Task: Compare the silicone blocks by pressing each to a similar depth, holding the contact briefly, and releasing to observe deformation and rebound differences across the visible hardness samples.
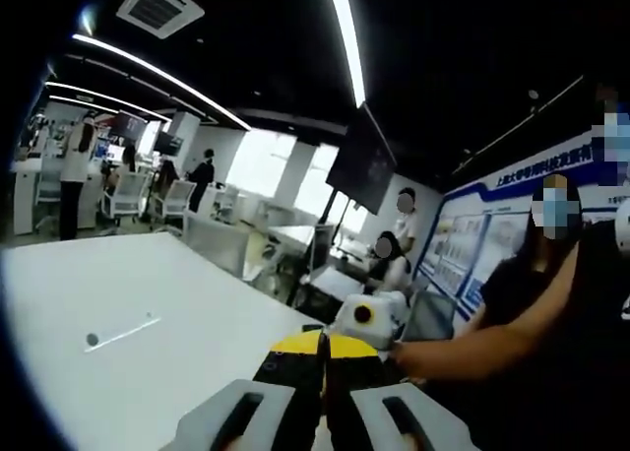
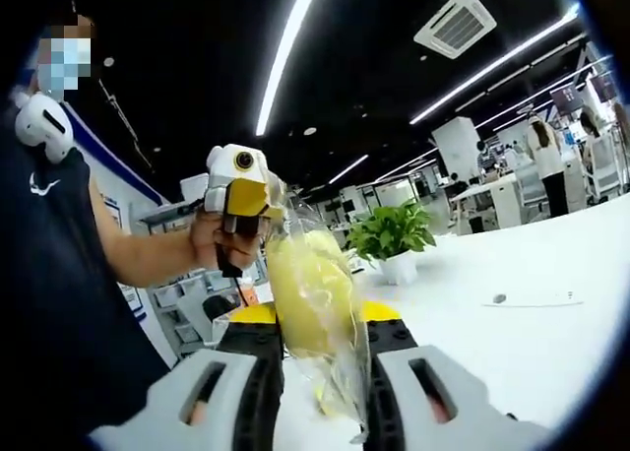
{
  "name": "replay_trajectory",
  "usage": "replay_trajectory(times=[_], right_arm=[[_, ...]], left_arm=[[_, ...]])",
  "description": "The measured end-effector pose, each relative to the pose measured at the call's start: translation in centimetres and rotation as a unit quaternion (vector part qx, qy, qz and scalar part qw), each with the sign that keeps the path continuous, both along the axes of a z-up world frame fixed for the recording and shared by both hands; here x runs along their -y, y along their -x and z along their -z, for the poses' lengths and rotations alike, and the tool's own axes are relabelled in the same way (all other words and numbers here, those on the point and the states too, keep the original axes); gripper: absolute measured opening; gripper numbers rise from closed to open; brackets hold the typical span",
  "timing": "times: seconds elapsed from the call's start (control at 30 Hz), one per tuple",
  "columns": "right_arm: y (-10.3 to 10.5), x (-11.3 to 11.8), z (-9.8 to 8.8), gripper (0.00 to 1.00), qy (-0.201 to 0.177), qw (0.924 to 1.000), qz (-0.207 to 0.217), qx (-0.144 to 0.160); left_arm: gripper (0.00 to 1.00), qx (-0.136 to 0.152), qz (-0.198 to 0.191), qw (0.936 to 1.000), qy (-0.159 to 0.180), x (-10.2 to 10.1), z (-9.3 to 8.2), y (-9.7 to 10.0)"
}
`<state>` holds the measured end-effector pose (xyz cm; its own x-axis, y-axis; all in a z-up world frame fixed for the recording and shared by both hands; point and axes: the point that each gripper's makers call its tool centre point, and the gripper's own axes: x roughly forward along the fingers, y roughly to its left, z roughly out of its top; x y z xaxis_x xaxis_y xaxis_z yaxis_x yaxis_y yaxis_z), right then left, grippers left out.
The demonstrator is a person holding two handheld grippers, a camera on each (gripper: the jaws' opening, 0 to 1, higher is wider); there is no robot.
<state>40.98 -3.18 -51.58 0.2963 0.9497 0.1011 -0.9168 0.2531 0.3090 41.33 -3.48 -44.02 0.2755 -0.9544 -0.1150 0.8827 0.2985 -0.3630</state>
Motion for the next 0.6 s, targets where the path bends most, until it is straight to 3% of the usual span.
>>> replay_trajectory(times=[0.6], right_arm=[[1.2, -0.8, 0.1, 0.12, 0.006, 0.9974, -0.043, -0.058]], left_arm=[[0.00, 0.047, 0.012, 0.9988, -0.002, -0.5, 0.2, 0.4]])
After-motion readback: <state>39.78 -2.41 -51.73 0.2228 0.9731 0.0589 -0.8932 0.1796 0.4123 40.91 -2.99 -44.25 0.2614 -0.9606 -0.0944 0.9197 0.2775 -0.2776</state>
